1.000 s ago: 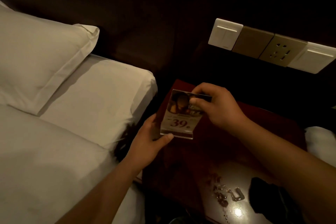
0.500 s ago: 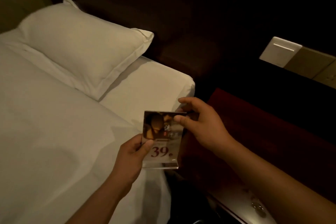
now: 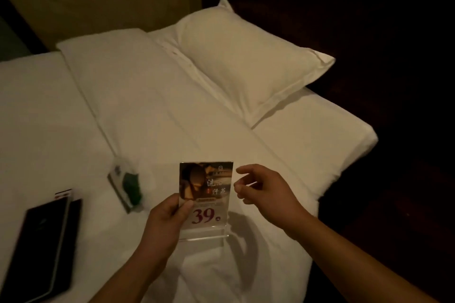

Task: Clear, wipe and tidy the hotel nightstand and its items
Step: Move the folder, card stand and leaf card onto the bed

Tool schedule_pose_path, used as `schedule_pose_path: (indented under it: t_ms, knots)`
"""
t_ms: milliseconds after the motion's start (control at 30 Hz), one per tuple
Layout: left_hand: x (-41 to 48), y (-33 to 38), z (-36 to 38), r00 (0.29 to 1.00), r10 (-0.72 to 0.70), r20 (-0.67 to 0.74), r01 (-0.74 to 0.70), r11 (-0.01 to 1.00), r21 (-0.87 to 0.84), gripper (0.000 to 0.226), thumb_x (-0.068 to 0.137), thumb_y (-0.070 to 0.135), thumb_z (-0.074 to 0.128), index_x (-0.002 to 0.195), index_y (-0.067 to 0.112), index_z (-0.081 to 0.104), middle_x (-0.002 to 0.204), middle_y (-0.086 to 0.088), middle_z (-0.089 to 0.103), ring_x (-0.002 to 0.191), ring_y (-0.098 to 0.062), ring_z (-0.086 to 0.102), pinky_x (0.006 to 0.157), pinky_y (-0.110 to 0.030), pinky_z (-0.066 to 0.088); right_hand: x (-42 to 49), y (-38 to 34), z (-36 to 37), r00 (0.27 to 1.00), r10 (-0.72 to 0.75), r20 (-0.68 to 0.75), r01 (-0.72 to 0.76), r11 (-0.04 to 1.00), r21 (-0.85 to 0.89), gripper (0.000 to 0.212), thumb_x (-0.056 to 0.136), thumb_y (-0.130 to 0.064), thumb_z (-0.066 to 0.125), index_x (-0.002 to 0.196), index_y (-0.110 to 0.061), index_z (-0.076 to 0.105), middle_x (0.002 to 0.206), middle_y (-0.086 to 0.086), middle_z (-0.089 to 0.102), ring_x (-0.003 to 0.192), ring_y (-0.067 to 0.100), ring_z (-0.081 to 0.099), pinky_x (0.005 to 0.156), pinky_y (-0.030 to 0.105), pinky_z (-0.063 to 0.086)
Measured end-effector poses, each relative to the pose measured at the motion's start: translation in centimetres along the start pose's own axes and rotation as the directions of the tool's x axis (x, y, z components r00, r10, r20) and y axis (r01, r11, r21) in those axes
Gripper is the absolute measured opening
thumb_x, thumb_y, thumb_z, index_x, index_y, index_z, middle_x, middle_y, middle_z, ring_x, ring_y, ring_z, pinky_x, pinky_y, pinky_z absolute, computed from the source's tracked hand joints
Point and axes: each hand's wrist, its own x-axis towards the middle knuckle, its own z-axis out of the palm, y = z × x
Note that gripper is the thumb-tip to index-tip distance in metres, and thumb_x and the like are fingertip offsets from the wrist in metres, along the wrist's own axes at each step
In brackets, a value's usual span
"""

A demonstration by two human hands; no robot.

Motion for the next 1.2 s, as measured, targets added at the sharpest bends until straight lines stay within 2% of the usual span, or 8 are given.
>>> schedule_pose_path:
  t_ms: [167,300,500,633,700,900,1033,1200]
  knots:
    - [0.6,-1.7,-7.2,0.989,-0.087,-0.120,0.078,0.994,-0.080,0.021,0.098,0.019,0.058,0.088,0.004,0.069,0.088,-0.005,0.079,0.080,-0.017,0.075,0.073,-0.032,0.056,2.2,-2.9,7.4,0.996,-0.001,0.089,0.006,0.998,-0.055,0.031,0.088,-0.027,0.064,0.118,-0.033,0.059,0.092,-0.007,0.071,0.081,0.009,0.069,0.079,0.038,0.059]
    - [0.9,-3.8,-12.4,0.965,-0.161,-0.206,0.133,0.981,-0.144,0.020,0.098,0.019,0.059,0.086,0.013,0.074,0.088,-0.009,0.079,0.083,-0.026,0.076,0.078,-0.044,0.059,3.4,-4.2,12.4,0.988,0.006,0.153,0.007,0.996,-0.086,0.030,0.088,-0.027,0.063,0.117,-0.032,0.060,0.093,-0.007,0.070,0.082,0.012,0.069,0.082,0.041,0.058]
    - [2.9,-7.4,-18.2,0.860,-0.344,-0.378,0.251,0.928,-0.274,0.018,0.098,0.021,0.060,0.088,0.013,0.074,0.087,-0.014,0.078,0.079,-0.031,0.075,0.077,-0.047,0.060,5.0,-4.8,18.2,0.978,0.052,0.202,-0.022,0.989,-0.149,0.030,0.088,-0.027,0.063,0.117,-0.032,0.060,0.095,-0.007,0.069,0.085,0.013,0.068,0.083,0.041,0.058]
    - [4.4,-8.7,-19.9,0.825,-0.405,-0.394,0.298,0.904,-0.305,0.017,0.098,0.021,0.060,0.089,0.011,0.071,0.088,-0.015,0.076,0.077,-0.029,0.073,0.067,-0.039,0.059,5.9,-4.7,20.7,0.972,0.072,0.222,-0.033,0.984,-0.176,0.028,0.088,-0.024,0.063,0.116,-0.030,0.061,0.095,-0.005,0.069,0.083,0.012,0.068,0.080,0.041,0.059]
    - [5.1,-8.9,-20.1,0.826,-0.427,-0.368,0.322,0.893,-0.314,0.015,0.098,0.017,0.059,0.097,0.007,0.071,0.096,-0.019,0.074,0.086,-0.035,0.072,0.079,-0.049,0.060,6.2,-4.6,21.6,0.971,0.080,0.225,-0.037,0.981,-0.188,0.028,0.088,-0.024,0.064,0.116,-0.029,0.062,0.098,-0.002,0.069,0.085,0.014,0.068,0.081,0.042,0.058]
    - [5.2,-8.2,-20.0,0.870,-0.321,-0.375,0.330,0.943,-0.043,0.034,0.092,0.003,0.057,0.125,0.010,0.059,0.119,-0.019,0.067,0.105,-0.034,0.065,0.096,-0.052,0.054,6.5,-4.7,23.1,0.968,0.070,0.239,-0.023,0.981,-0.190,0.031,0.087,-0.022,0.064,0.119,-0.024,0.062,0.097,-0.002,0.067,0.086,0.015,0.067,0.084,0.043,0.056]
    - [4.1,-7.4,-20.2,0.898,-0.136,-0.419,0.287,0.902,0.322,0.060,0.086,0.006,0.062,0.143,0.019,0.048,0.144,-0.016,0.038,0.126,-0.035,0.047,0.105,-0.050,0.047,6.7,-4.8,22.9,0.970,0.065,0.236,-0.021,0.983,-0.182,0.031,0.087,-0.023,0.065,0.118,-0.024,0.062,0.098,-0.001,0.067,0.088,0.016,0.066,0.085,0.043,0.056]
    - [3.4,-6.3,-19.1,0.941,-0.037,-0.335,0.196,0.869,0.454,0.061,0.085,0.005,0.065,0.143,0.013,0.047,0.142,-0.016,0.041,0.126,-0.033,0.046,0.104,-0.047,0.045,6.2,-4.6,22.1,0.974,0.067,0.218,-0.025,0.982,-0.187,0.029,0.087,-0.023,0.064,0.116,-0.026,0.062,0.099,0.000,0.068,0.087,0.017,0.066,0.083,0.044,0.056]
